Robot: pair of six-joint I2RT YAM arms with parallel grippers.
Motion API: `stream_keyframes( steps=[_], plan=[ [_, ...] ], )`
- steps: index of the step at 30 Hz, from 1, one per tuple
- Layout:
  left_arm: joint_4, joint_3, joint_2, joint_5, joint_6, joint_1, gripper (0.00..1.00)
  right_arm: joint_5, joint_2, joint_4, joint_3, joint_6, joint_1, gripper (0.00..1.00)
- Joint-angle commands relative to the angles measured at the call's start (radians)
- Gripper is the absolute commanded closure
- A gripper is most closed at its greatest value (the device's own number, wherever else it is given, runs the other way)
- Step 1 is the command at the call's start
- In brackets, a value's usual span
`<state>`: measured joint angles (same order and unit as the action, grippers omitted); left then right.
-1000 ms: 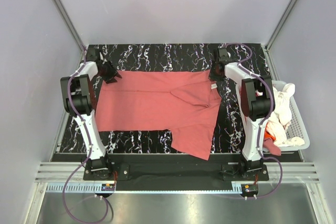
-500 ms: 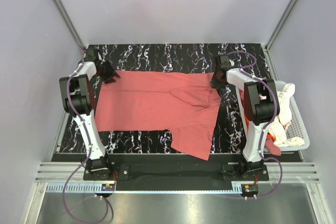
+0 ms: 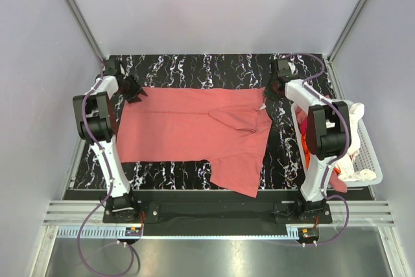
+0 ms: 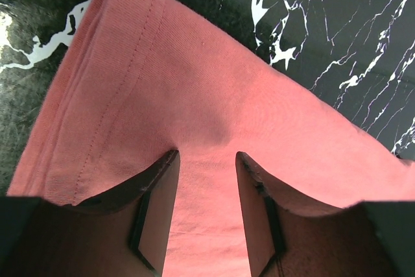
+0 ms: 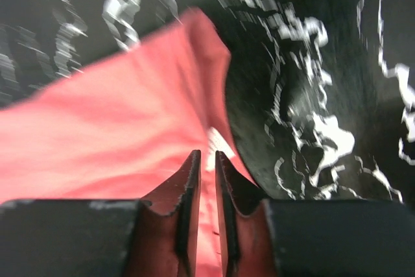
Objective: Fold and stack the t-shirts
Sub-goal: Fold the tshirt
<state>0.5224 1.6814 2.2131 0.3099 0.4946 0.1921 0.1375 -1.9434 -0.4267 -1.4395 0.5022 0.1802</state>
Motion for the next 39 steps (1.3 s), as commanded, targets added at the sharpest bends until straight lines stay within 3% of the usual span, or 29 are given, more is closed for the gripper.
stream_keyframes(
  steps=[1,11,26,31,39],
  plan=[
    [0.013,0.020,0.036,-0.058,-0.024,0.017,0.52,-0.025,0.037,0.011,-0.087,-0.034,-0.004,0.82],
    [0.014,0.023,0.048,-0.074,-0.033,0.017,0.52,-0.118,-0.195,0.014,-0.289,-0.033,-0.008,0.81],
    [0.021,0.035,0.060,-0.100,0.002,0.037,0.51,0.031,-0.411,-0.104,-0.421,0.016,-0.056,0.83],
    [0.007,0.122,0.106,0.018,0.039,0.038,0.50,0.051,-0.465,-0.106,-0.487,-0.002,-0.061,0.83],
    [-0.005,0.258,0.122,0.098,0.061,0.036,0.47,0.044,-0.543,-0.178,-0.739,-0.063,-0.081,0.84]
  ],
)
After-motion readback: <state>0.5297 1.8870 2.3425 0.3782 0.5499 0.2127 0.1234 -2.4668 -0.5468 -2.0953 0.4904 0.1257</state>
